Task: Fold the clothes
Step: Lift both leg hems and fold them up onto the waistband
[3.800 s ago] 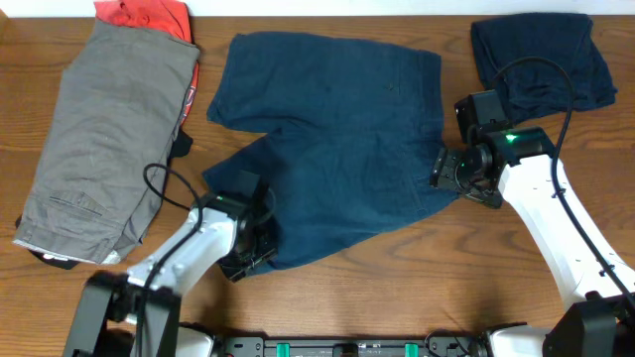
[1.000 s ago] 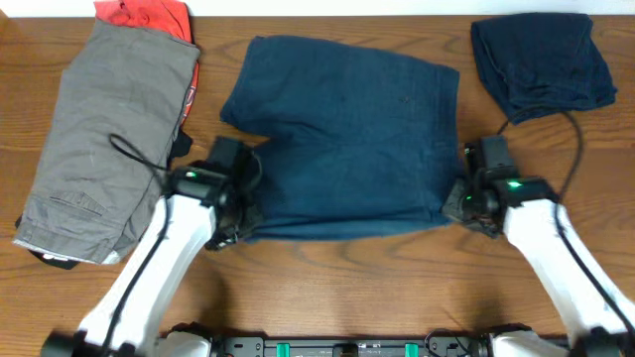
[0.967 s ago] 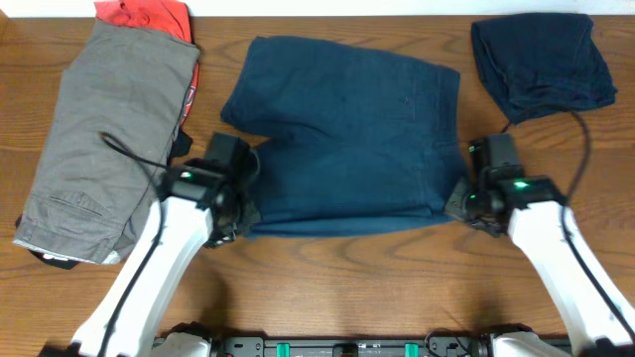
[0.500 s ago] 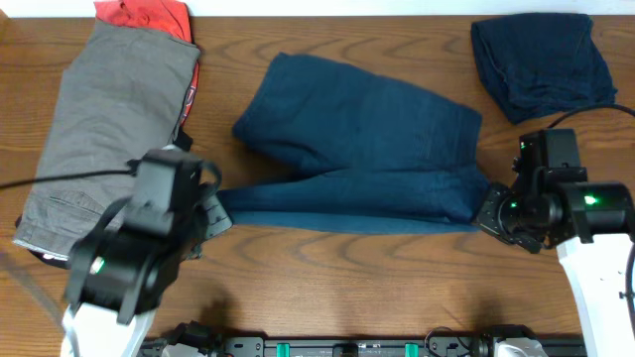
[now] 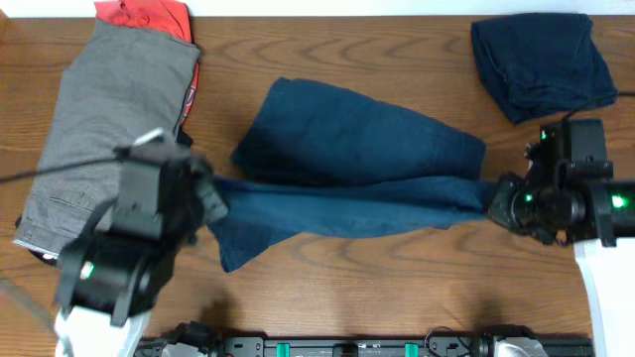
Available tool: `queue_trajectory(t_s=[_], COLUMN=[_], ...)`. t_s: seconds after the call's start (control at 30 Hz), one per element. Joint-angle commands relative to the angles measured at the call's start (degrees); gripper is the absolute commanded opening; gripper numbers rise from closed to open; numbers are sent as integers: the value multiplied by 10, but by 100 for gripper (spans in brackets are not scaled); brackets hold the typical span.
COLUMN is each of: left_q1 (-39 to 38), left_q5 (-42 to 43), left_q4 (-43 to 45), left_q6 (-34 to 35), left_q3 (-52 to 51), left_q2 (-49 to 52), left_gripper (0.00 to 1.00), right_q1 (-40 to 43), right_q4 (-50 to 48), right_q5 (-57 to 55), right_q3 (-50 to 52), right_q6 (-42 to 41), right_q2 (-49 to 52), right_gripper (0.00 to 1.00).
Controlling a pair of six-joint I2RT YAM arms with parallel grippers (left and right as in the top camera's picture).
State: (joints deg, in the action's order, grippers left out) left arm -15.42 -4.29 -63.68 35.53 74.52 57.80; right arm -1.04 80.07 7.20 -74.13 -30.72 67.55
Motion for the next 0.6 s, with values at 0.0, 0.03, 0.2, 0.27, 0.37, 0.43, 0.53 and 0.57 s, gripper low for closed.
queue_trajectory(t_s=[0.0, 0.03, 0.2, 0.27, 0.37, 0.43, 0.53, 0.57], left_q1=[6, 6, 6, 6, 6, 6, 6, 6], left_q5=[-40, -40, -71, -85, -91, -91, -91, -91], left_q4=[38, 57, 157, 196, 255, 293, 356, 377], left_q6=[-43, -52, -62, -62, -66, -66, -68, -71], left_q3=[7, 7, 7, 7, 7, 7, 7, 7], left_q2=[53, 70, 164, 201, 252, 285, 333, 347], left_gripper=[6, 6, 6, 6, 6, 6, 6, 6], right_q1=[21, 24, 39, 43, 45, 45, 45, 45], right_q4=[-23, -35, -105, -146, -216, -257, -313, -326], right_q5=[-53, -53, -53, -53, -57, -57, -60, -59], right_q3=[-8, -8, -8, -8, -8, -8, -8, -8], right_q6=[8, 8, 17, 28, 50, 58, 62, 62], right_q2=[43, 59, 120, 139, 163, 176, 198, 207], right_gripper=[1, 1, 1, 1, 1, 1, 1, 1])
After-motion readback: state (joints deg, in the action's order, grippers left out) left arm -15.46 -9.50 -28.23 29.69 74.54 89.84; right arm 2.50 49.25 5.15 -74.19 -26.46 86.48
